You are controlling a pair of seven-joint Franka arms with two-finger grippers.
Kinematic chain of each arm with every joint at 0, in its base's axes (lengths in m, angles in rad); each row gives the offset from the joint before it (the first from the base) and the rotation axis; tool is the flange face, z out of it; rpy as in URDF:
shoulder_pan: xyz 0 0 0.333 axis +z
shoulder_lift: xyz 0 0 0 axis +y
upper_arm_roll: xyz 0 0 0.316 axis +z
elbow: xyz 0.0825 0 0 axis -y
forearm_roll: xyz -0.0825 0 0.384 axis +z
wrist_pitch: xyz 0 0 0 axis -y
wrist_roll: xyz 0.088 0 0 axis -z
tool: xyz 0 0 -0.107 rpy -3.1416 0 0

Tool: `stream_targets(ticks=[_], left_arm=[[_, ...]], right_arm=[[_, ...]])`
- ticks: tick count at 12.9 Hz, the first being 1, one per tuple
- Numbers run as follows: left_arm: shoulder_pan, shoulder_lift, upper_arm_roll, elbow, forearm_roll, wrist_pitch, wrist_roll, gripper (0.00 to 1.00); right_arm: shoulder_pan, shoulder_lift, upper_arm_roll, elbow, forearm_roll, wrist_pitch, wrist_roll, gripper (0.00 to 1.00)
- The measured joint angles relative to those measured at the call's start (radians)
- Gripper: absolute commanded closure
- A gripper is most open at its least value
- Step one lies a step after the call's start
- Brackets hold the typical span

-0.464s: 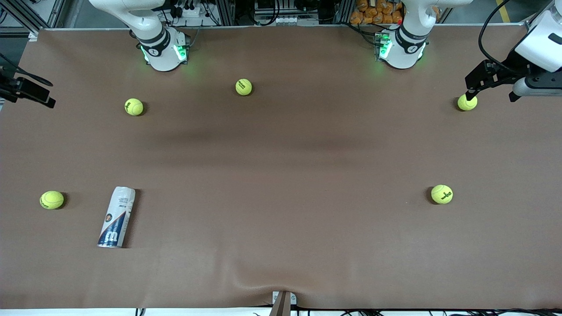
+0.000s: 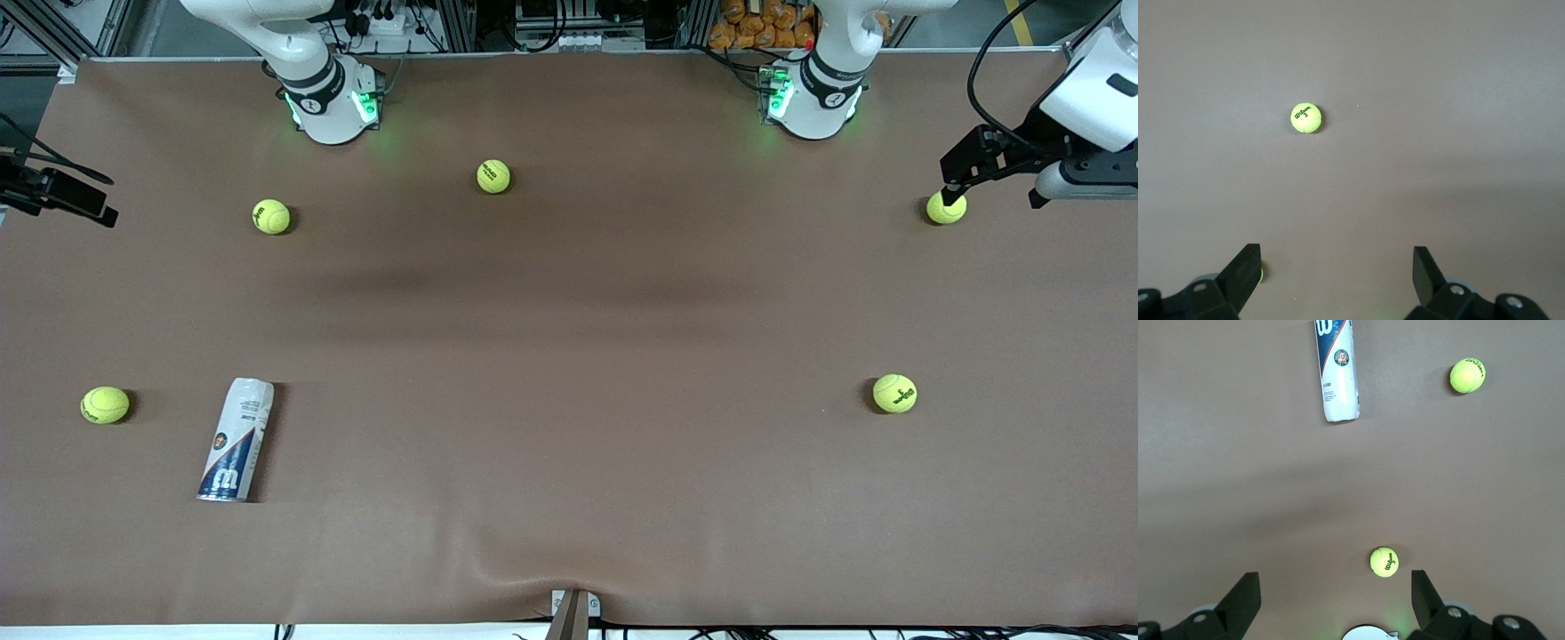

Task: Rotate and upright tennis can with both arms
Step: 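Move the right gripper toward the tennis can lying on its side, then lower the right gripper and grasp the blue-and-white tennis can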

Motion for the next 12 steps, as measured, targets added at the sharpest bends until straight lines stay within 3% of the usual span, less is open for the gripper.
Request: stream_targets(ticks=[4, 12], left_arm=[[0.003, 0.029, 0.008, 0.044, 0.0, 0.0, 0.0, 0.0], [0.004, 0.058, 0.009, 0.053, 0.0, 0.0, 0.0, 0.0]], right_arm=[[0.001, 0.043, 0.0, -0.002, 0.0, 0.074, 0.0, 0.0], [0.001, 0.344, 0.001, -0.006, 0.0, 0.357, -0.03, 0.0]])
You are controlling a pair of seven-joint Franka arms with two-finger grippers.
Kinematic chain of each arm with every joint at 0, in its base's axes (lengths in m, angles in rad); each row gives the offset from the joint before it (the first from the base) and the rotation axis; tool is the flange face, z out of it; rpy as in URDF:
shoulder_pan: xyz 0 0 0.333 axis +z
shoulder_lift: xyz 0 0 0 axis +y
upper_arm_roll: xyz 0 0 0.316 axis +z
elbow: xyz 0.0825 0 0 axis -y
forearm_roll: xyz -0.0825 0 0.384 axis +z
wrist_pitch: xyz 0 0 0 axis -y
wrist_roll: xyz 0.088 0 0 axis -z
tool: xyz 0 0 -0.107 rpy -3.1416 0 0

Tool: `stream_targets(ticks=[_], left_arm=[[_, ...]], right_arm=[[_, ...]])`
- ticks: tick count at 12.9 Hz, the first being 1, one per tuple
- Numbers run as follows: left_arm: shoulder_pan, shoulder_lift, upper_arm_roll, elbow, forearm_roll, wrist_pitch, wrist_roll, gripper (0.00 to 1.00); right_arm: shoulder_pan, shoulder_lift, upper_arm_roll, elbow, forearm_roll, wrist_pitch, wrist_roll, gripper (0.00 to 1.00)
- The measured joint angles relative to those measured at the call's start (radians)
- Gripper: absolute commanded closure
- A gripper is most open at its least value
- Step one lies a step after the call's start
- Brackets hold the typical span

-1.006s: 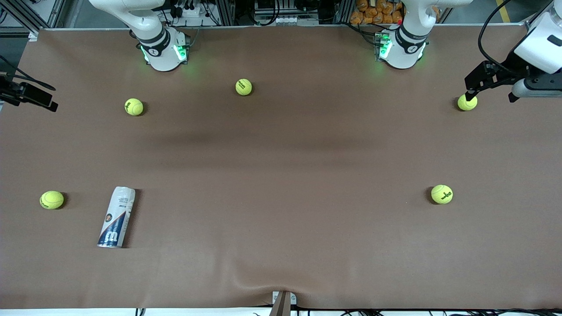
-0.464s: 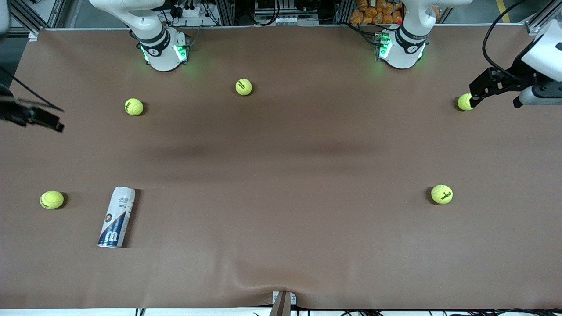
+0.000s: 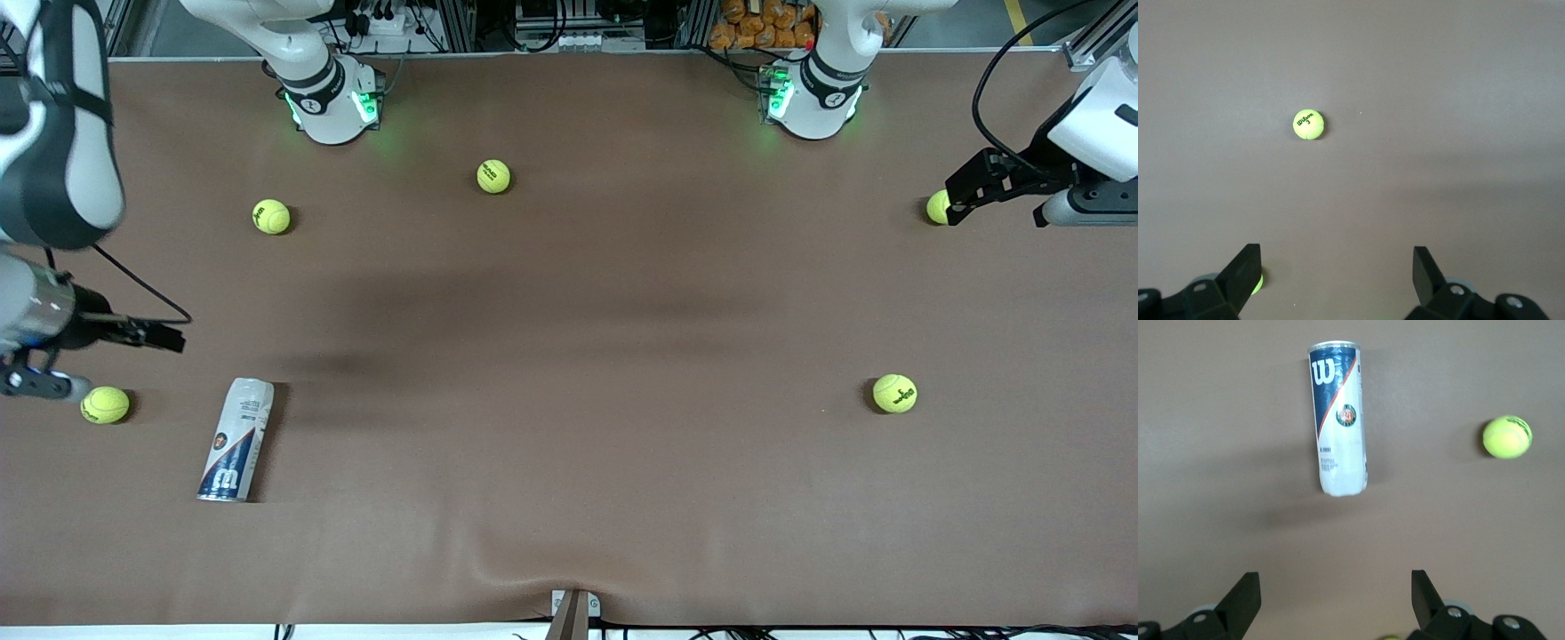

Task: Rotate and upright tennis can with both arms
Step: 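Lower the right gripper and grasp the blue-and-white tennis can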

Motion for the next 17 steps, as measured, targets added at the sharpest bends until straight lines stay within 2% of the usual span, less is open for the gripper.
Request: stream_targets(ticks=[6, 11, 15, 16, 17], left_arm=[[0.006, 0.002, 0.001, 0.002, 0.0, 0.0, 0.0, 0.0], [0.006, 0.002, 0.0, 0.002, 0.0, -0.001, 0.001, 0.0], [0.009, 0.002, 0.001, 0.004, 0.0, -0.002, 0.001, 0.0], [0.01, 0.002, 0.001, 0.004, 0.0, -0.006, 0.001, 0.0], [0.01, 0.002, 0.001, 0.004, 0.0, -0.012, 0.001, 0.0]], right_arm=[[-0.017, 0.242, -0.003, -0.002, 0.03, 0.262, -0.108, 0.0], [-0.027, 0.383, -0.004, -0.001, 0.057, 0.506, -0.205, 0.0], [-0.032, 0.458, -0.004, 0.0, 0.126, 0.55, -0.216, 0.0], [-0.032, 0.468, -0.004, 0.0, 0.136, 0.555, -0.216, 0.23], [-0.032, 0.472, -0.004, 0.001, 0.138, 0.558, -0.217, 0.39]])
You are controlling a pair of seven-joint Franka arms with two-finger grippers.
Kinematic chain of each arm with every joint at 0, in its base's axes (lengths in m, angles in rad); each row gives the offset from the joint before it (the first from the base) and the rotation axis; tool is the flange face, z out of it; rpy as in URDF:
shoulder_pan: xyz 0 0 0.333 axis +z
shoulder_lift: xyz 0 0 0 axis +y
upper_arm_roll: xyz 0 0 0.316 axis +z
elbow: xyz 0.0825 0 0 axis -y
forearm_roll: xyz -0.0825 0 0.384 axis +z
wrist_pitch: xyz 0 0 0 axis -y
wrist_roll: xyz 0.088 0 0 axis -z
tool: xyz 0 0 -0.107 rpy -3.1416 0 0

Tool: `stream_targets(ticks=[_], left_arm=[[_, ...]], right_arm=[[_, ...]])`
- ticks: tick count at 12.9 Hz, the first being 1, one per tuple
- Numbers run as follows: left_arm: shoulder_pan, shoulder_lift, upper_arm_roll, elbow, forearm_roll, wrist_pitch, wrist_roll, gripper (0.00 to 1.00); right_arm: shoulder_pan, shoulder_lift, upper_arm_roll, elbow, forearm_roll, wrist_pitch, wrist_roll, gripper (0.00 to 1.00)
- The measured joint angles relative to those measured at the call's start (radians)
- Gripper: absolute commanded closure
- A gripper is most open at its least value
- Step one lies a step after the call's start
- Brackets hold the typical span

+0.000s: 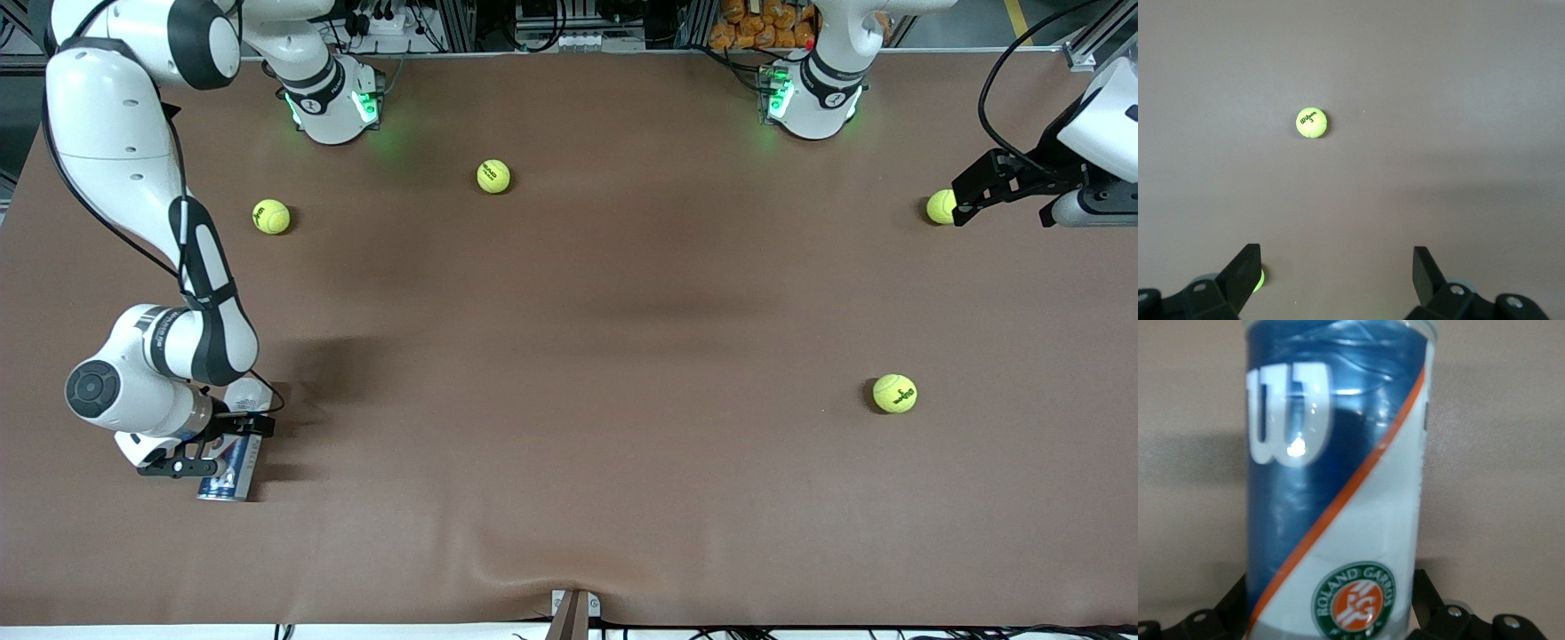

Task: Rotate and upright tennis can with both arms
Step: 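Lower the right gripper and grasp the blue-and-white tennis can, then carry the can to mid-table with the right gripper while the left gripper approaches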

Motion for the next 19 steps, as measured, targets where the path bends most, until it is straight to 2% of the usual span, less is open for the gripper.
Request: stream_targets(ticks=[1, 5, 9, 11, 15, 19], left_arm=[[0.0, 0.0, 0.0, -0.001, 0.0, -0.003, 0.0, 0.0], [0.001, 0.004, 0.0, -0.005, 0.0, -0.007, 0.0, 0.0], [0.001, 0.011, 0.0, -0.006, 0.0, -0.008, 0.0, 0.0], [0.003, 0.016, 0.0, -0.007, 0.0, -0.008, 0.0, 0.0], [0.033, 0.041, 0.001, -0.013, 0.0, -0.009, 0.0, 0.0], [0.07, 0.074, 0.001, -0.031, -0.003, -0.011, 0.0, 0.0]], right_arm=[[0.0, 0.0, 0.001, 0.004, 0.0, 0.0, -0.002, 0.44], [0.004, -0.02, 0.002, 0.037, 0.0, -0.038, -0.116, 0.43], [0.035, -0.137, 0.009, 0.056, 0.001, -0.106, -0.344, 0.43], [0.087, -0.166, 0.032, 0.055, 0.006, -0.116, -0.455, 0.4], [0.243, -0.161, 0.145, 0.043, 0.006, -0.108, -0.523, 0.33], [0.385, -0.123, 0.161, 0.035, 0.006, -0.009, -0.672, 0.33]])
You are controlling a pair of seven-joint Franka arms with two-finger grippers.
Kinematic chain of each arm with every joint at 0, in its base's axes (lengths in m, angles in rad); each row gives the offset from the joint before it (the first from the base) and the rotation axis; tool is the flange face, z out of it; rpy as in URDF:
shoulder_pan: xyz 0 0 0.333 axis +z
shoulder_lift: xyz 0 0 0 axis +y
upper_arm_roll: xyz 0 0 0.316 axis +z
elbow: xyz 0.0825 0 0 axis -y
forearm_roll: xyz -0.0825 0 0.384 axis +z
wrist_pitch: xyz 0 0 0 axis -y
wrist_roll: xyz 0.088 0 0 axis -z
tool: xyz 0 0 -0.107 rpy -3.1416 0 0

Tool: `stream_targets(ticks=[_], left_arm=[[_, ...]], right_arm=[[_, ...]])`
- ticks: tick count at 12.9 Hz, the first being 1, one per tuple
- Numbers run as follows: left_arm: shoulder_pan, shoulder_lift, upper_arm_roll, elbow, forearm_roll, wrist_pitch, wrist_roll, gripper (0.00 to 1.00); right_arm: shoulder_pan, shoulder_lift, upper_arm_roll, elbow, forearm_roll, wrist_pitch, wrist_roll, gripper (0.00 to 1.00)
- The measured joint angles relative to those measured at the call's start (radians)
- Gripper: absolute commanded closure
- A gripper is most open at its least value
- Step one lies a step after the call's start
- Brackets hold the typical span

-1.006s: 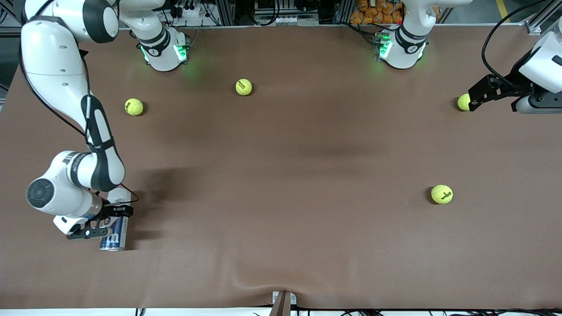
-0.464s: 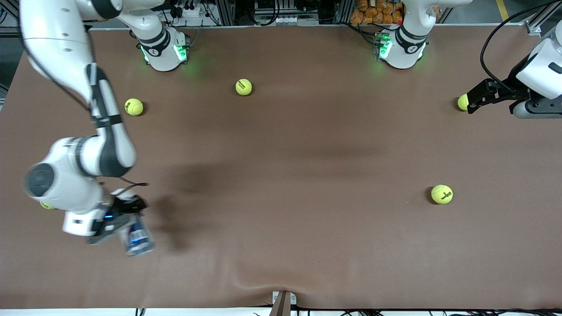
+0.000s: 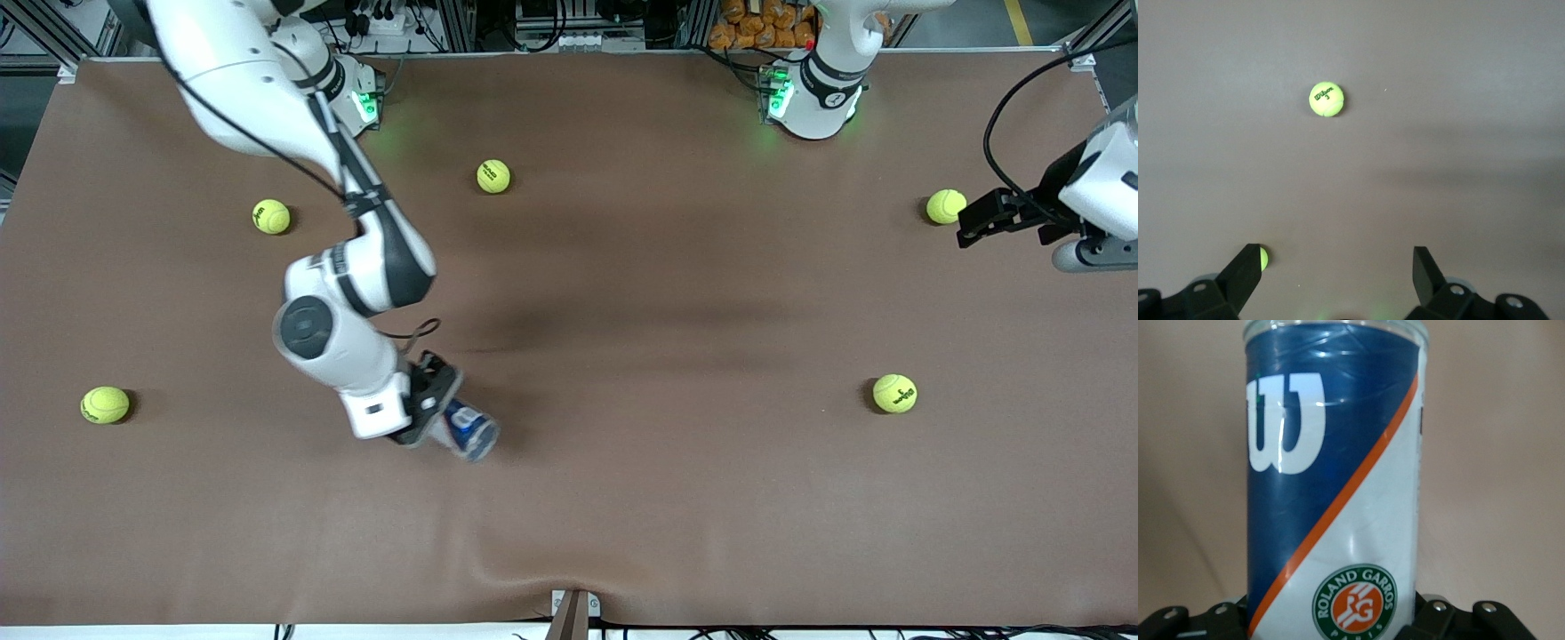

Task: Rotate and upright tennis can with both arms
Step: 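Carry the can to mid-table with the right gripper while the left gripper approaches, then grasp the can's end with the left gripper while the right gripper releases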

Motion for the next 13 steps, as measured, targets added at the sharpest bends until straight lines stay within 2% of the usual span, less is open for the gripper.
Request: stream_targets(ticks=[3, 6, 7, 8, 10, 13], left_arm=[[0.028, 0.038, 0.0, -0.043, -0.066, -0.003, 0.0, 0.0], [0.061, 0.092, 0.0, -0.074, -0.181, -0.003, 0.001, 0.0], [0.065, 0.112, 0.0, -0.08, -0.23, -0.003, 0.002, 0.0], [0.065, 0.135, -0.001, -0.083, -0.291, -0.003, 0.002, 0.0], [0.064, 0.2, -0.004, -0.089, -0.431, -0.003, 0.002, 0.0], [0.055, 0.324, -0.014, -0.088, -0.634, 0.015, 0.003, 0.0]], right_arm=[[0.088, 0.051, 0.004, -0.006, 0.0, 0.098, -0.105, 0.33], [0.192, 0.092, 0.003, -0.01, -0.018, 0.14, -0.12, 0.32], [0.213, 0.104, 0.002, -0.01, -0.05, 0.15, -0.121, 0.27], [0.222, 0.113, 0.002, -0.01, -0.093, 0.16, -0.121, 0.0], [0.222, 0.124, -0.003, -0.01, -0.131, 0.17, -0.121, 0.0], [0.222, 0.124, -0.007, -0.004, -0.134, 0.177, -0.125, 0.0]])
